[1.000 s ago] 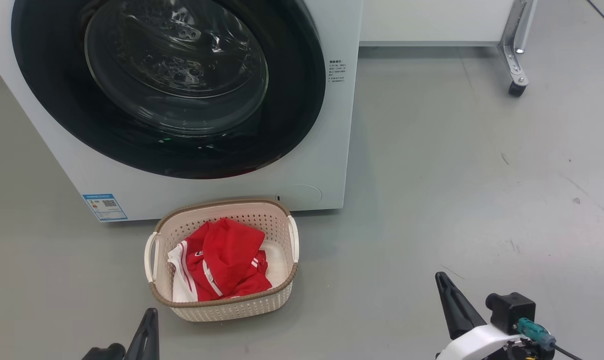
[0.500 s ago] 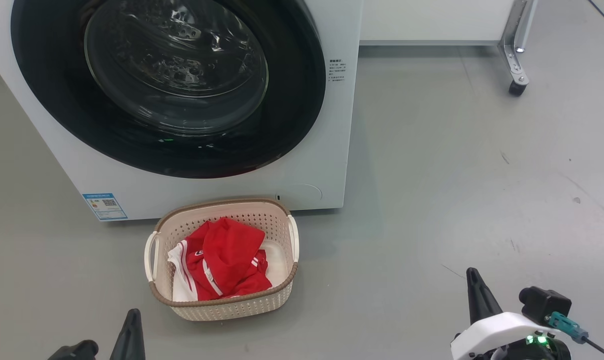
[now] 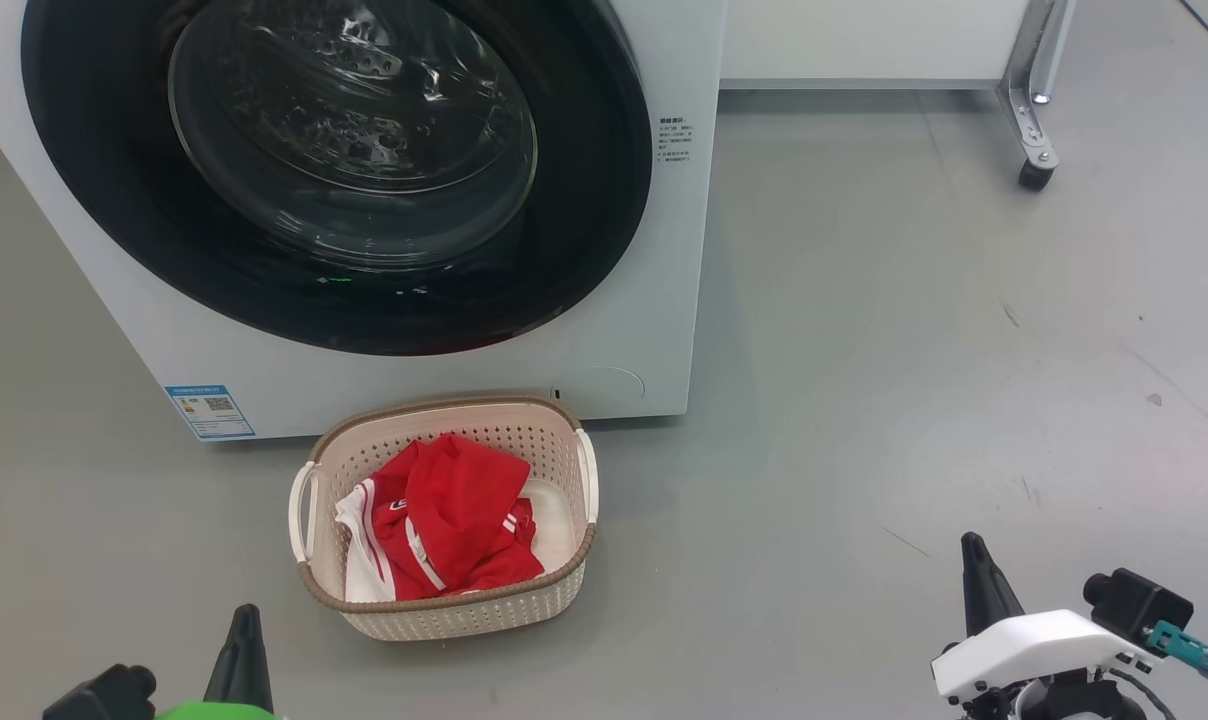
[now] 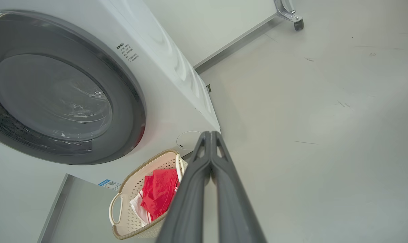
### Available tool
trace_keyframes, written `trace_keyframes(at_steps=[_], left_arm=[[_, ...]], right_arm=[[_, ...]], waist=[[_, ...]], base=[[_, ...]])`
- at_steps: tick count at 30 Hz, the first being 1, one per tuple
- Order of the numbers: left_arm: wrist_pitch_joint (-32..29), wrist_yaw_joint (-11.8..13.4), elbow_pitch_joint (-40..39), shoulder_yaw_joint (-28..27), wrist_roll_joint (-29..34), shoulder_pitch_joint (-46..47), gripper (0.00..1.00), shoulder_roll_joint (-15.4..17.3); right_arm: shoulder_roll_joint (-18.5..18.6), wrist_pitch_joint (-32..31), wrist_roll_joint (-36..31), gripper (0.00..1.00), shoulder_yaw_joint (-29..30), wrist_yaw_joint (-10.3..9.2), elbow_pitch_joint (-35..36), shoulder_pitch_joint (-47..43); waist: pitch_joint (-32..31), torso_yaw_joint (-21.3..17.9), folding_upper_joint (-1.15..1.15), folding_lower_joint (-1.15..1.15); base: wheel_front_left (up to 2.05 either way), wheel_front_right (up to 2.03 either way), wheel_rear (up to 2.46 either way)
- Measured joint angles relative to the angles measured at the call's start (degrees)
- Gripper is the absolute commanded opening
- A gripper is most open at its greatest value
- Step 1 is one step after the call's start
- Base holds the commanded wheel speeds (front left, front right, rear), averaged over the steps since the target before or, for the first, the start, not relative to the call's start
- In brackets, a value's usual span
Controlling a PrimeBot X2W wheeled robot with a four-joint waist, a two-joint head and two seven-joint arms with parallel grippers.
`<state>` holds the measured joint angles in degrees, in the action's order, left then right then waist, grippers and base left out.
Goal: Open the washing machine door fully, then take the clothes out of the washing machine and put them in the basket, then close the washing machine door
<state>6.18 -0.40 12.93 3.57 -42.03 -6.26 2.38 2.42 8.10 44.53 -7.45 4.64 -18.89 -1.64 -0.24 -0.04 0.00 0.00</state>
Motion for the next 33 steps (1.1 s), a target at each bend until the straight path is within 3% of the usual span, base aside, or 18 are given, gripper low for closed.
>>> trace_keyframes(at_steps=[33], left_arm=[[-6.5, -3.5, 1.5, -4.1, -25.4, 5.0, 0.00, 0.0]], right_arm=[[1.0, -6.2, 25.9, 0.00, 6.1, 0.85, 1.5, 2.4]], waist=[[0.2, 0.0, 0.00, 0.00]], base=[[0.00, 0.00, 0.00]])
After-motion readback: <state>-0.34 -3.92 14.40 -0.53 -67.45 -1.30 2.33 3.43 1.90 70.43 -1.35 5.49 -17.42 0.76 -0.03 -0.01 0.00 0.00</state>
